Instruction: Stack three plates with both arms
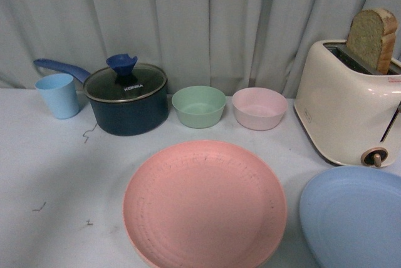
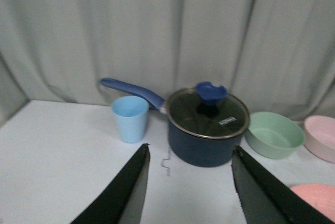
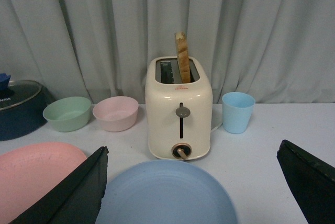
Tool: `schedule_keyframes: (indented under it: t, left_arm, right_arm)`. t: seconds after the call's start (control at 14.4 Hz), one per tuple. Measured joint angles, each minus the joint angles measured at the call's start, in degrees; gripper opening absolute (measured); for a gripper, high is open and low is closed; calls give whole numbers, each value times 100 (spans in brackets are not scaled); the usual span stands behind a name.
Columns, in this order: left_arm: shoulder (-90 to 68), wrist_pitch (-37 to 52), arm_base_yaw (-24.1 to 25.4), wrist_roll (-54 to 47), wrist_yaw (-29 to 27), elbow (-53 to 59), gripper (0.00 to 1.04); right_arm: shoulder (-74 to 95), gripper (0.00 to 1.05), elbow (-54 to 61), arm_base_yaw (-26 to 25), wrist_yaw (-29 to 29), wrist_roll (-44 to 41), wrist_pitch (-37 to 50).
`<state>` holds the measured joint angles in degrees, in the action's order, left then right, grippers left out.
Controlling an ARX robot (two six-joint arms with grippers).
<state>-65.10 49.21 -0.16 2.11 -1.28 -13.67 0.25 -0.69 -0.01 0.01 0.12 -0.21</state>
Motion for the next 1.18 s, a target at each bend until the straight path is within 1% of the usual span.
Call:
schedule_keyframes:
  t: [0.07,0.28,0.55,0.62,0.69,1.18]
  left_arm:
    - [490,-85,72,-57,15,243,36]
    - [1204,-426,4,-101,129,654,1]
    - [2127,-929,15,-125,127,1019,2]
    - [2138,-651,11,-125,127,1198,2]
    - [2315,-968,11,-125,125,1305,2]
    - [4063,-2470,13,-127,127,1305,2]
  right_arm:
    - [0,98,0,0,0,0,2]
    - [0,98,0,0,0,0,0]
    - [0,98,0,0,0,0,2]
    - [0,98,0,0,0,-2,0]
    - [0,98,0,0,0,-2,2]
    - [0,98,0,0,0,0,2]
